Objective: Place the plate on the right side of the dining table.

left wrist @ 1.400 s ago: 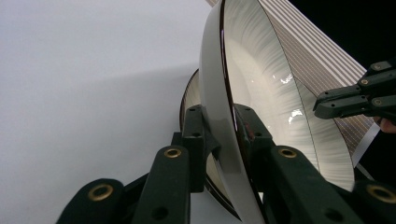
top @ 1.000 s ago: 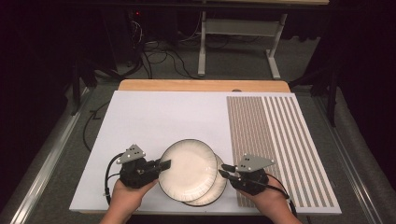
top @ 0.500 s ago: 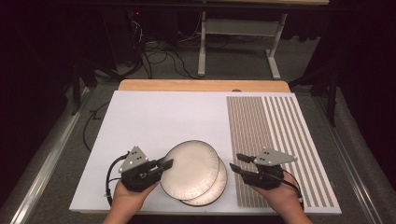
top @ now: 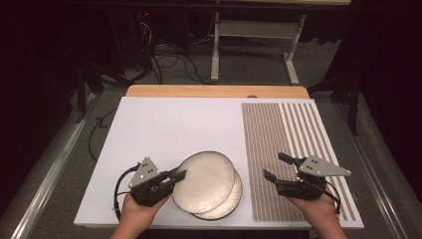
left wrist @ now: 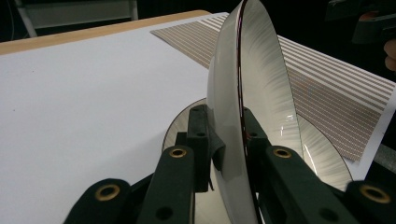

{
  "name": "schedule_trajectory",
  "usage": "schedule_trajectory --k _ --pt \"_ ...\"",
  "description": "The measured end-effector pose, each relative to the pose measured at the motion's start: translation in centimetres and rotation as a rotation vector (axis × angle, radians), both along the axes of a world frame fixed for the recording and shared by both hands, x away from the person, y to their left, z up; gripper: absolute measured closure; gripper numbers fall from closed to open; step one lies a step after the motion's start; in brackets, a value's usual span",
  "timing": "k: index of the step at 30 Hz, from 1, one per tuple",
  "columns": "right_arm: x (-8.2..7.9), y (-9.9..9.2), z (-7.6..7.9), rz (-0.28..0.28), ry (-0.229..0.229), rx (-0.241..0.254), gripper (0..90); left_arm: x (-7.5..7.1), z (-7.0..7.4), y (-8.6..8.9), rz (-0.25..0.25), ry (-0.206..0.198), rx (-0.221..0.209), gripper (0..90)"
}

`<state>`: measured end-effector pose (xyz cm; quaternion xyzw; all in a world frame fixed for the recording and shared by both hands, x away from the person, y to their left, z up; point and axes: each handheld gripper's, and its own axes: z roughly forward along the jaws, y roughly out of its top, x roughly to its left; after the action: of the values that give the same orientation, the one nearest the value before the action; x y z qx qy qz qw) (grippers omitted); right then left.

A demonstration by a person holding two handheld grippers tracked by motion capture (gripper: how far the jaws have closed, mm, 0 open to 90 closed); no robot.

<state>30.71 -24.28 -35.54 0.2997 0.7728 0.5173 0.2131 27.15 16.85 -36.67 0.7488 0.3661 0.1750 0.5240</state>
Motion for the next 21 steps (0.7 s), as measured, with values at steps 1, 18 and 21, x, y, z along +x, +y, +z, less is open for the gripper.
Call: schedule_trajectory --k 1,18,21 --pt "-0.03 -0.16 0.04 -0.003 -0.007 0.000 23.2 0.02 0.00 0.01 0.001 0.002 0.000 79.8" --pt "-0.45 -0.82 0.00 -0.032 -0.006 0.037 1.1 -0.24 0.12 -0.29 -0.012 -0.035 0.017 79.8" --pt "-0.48 -0.21 -0.08 -0.007 -0.014 0.022 1.1 -0.17 0.10 -0.22 -0.018 -0.033 0.016 79.8"
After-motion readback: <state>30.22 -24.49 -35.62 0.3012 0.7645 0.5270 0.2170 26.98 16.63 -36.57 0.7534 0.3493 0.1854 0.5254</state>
